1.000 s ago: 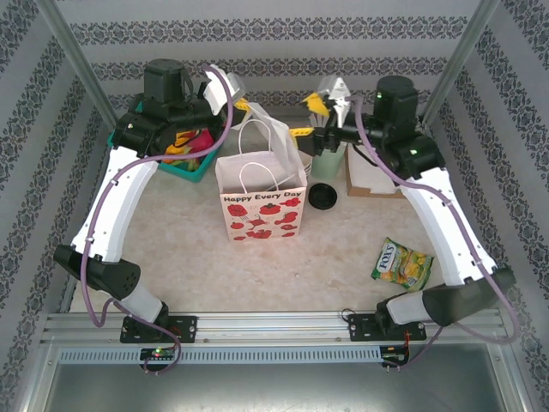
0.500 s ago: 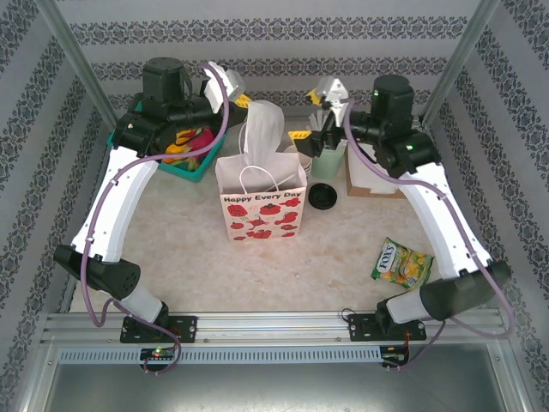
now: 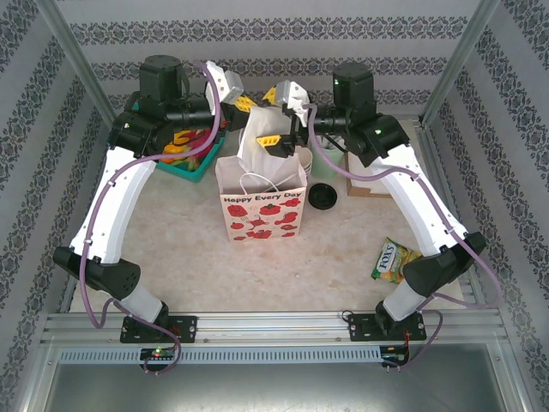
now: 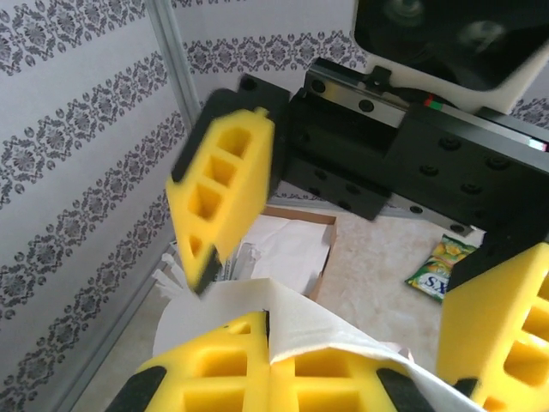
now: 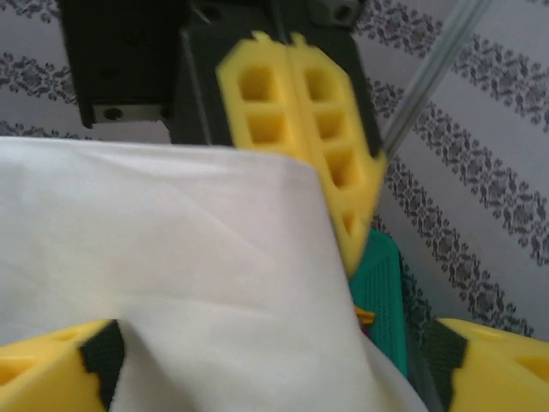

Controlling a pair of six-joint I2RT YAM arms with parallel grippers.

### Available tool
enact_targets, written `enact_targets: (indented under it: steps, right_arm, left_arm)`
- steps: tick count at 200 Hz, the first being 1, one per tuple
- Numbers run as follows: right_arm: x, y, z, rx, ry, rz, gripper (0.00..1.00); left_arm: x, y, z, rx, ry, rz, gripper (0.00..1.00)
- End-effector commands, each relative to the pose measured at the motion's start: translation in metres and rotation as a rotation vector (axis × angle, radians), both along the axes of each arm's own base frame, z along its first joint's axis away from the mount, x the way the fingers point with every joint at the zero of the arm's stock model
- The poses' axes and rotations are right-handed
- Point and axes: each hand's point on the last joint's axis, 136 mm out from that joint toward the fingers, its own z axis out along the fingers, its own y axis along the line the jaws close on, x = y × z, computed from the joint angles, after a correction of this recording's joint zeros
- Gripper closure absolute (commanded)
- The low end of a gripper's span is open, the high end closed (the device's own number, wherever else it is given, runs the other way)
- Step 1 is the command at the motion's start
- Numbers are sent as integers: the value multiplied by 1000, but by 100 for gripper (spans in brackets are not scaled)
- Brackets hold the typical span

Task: Pack the takeout coffee

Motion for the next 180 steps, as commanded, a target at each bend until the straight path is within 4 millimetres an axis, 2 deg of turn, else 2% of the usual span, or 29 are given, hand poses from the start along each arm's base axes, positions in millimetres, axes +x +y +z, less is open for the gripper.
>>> enact_targets:
  steps: [1,16,25,41,47,54,64,86,106,117,138,150,168,180]
  right_arm:
    - [0,8,1,-27,-3,5,32]
    - [7,3,3,-41,14,-44,64]
    - [10,0,3,-43,14,-75,79]
    - [9,-5,3,-50,23,-102,93]
    - [8,-6,3,-50,35,-108,96]
    - [7,-7,3,-48,49,-117,98]
    - [5,-9,2,-49,71,-135,100]
    - [7,-10,-5,-41,140,-184,100]
    - [10,-9,-15,-35,226,-232,100]
    - [11,-8,-20,-33,263,-261,100]
    - [19,-5,-27,-23,334,-359,100]
    - [15,0,-30,-12,373,-356,100]
    - [13,9,-32,7,413,-376,100]
    - [19,10,-37,9,422,-437,100]
  left_arm:
    - [-18,0,15,-30,4,-46,100]
    - [-18,2,13,-22,4,-32,100]
    - [-18,4,13,-16,3,-20,100]
    - [-17,5,13,-14,8,-3,100]
    - [-18,6,14,-16,7,3,95]
    - [-20,7,16,-19,9,5,85]
    - [-22,8,18,-24,8,11,78]
    - [-21,18,24,-42,-20,94,42]
    - [-4,41,27,-81,-42,301,12]
    - [6,59,30,-120,-44,446,1]
    - [22,102,30,-209,-23,739,0]
    - [27,130,26,-254,5,909,0]
    - [30,168,10,-290,74,1145,0]
    - [30,186,-7,-298,131,1260,0]
